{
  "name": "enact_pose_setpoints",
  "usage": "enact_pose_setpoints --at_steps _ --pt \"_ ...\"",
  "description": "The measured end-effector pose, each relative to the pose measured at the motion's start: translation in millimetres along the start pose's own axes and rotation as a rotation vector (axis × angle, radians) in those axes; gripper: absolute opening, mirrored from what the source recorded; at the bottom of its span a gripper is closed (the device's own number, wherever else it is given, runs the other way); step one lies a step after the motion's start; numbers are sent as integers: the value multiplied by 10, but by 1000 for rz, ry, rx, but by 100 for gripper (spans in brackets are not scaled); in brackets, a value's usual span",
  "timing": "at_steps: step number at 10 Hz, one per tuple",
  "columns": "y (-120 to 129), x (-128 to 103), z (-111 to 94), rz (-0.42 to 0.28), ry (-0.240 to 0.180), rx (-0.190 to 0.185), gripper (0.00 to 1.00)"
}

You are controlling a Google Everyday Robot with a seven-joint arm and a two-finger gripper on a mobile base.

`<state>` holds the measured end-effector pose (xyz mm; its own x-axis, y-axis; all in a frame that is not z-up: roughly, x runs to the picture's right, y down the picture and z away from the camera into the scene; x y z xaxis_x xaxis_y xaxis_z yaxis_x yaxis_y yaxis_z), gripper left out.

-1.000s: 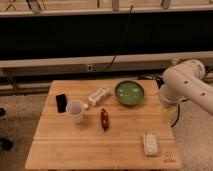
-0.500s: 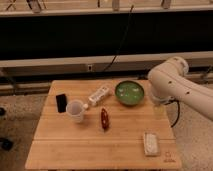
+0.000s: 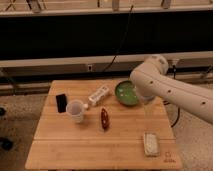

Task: Pick up the ceramic cup

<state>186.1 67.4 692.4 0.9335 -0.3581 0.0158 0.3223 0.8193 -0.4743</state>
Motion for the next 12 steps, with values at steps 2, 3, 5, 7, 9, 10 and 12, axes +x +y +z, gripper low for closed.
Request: enact_pose_setpoints --at_steps 2,3,5,7,9,10,12 --pt "-116 -121 -21 -54 17 8 80" --pt "-205 -236 -39 -87 24 14 80" --pt "-336 -368 -58 -145 39 24 80" --pt "-386 -452 -46 -188 45 26 80" --pt "-468 -702 -68 -242 39 36 80" --pt "-511 -772 -88 -269 38 42 80" --pt "-555 -859 -102 -306 36 49 80"
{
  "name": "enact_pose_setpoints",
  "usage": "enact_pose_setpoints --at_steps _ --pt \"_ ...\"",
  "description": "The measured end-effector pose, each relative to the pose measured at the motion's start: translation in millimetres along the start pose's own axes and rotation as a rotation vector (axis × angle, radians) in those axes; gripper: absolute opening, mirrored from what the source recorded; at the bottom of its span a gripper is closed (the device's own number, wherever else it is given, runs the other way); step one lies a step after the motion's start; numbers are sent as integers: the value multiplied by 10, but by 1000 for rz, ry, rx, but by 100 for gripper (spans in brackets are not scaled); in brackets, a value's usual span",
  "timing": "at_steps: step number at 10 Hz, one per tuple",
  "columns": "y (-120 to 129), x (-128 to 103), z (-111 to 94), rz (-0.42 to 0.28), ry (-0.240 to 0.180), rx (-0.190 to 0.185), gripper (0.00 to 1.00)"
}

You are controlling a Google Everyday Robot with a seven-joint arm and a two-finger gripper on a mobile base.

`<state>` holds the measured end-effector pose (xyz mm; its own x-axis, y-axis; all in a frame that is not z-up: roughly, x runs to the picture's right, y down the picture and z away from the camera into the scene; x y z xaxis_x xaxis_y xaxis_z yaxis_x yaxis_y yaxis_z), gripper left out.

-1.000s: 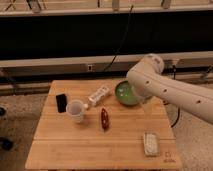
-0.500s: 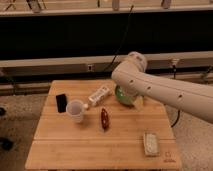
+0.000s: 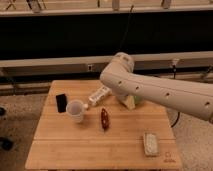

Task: Pick up the ceramic cup

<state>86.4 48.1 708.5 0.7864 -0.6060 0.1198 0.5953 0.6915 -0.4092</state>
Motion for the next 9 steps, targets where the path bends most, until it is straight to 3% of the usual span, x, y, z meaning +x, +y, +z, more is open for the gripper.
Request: enact_pose_setpoints --at_steps 2,5,9 --pt "-22 -43 17 -17 -8 3 80" --pt "-280 -337 -20 -68 -30 18 80" --pt "-405 -525 18 -125 -46 26 80"
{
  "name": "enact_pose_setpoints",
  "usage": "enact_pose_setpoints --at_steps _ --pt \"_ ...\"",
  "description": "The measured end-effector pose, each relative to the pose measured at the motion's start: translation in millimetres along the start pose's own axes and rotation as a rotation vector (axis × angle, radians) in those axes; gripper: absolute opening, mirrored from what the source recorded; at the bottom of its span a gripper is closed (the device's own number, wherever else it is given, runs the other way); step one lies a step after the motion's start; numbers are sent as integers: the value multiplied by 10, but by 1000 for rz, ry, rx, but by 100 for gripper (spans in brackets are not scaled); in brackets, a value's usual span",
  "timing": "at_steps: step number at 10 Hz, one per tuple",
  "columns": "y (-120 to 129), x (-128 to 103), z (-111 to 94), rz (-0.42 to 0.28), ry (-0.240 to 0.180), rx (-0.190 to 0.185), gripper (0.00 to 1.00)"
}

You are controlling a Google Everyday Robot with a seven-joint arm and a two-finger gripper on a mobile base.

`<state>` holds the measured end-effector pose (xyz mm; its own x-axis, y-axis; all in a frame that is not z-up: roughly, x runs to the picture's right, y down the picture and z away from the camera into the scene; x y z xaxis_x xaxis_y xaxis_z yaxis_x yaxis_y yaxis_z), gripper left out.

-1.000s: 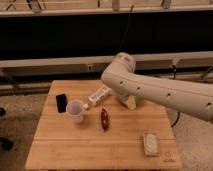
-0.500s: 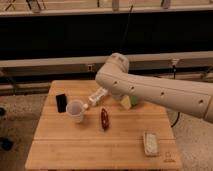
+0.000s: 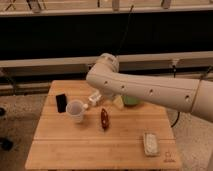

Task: Pick up the ceramic cup

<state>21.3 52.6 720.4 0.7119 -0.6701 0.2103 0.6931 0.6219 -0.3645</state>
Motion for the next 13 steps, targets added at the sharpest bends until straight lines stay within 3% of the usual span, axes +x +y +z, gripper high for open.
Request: enact_pose_setpoints --at_steps 8,13 --pt "-429 -323 141 -109 -42 49 80" --pt "-522 -511 404 -146 -76 79 80"
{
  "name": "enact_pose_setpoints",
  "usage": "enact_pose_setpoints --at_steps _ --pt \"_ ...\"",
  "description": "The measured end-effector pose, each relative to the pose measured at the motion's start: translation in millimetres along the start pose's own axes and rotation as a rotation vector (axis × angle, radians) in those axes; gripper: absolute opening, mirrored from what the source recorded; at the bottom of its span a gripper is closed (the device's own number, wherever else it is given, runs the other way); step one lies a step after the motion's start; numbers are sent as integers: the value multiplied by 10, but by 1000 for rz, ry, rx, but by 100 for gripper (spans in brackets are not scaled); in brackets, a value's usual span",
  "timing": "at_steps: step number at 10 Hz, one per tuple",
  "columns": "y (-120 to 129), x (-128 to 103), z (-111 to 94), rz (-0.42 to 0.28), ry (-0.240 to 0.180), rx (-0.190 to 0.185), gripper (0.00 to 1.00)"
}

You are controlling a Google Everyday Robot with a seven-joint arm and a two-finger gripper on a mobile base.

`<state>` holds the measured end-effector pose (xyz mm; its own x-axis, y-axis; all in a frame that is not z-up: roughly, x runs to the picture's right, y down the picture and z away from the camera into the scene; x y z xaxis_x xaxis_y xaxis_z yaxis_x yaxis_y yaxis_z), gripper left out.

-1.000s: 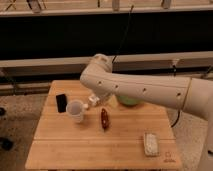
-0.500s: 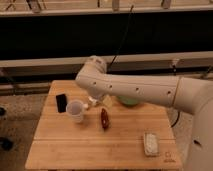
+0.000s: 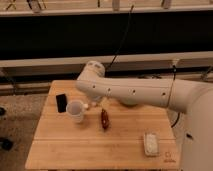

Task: Pick up the ceramic cup

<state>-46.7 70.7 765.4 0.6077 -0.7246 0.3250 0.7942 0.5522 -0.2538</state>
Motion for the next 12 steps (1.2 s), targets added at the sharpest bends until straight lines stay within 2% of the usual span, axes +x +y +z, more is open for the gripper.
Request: enact_pose_setpoints --at_steps 2,5,8,12 --pt "21 -17 76 -22 -17 10 80" --pt "-133 -206 176 -76 -39 26 80" --pt "-100 -243 215 -108 -49 37 80" --pt "-134 -403 300 -166 -65 55 80"
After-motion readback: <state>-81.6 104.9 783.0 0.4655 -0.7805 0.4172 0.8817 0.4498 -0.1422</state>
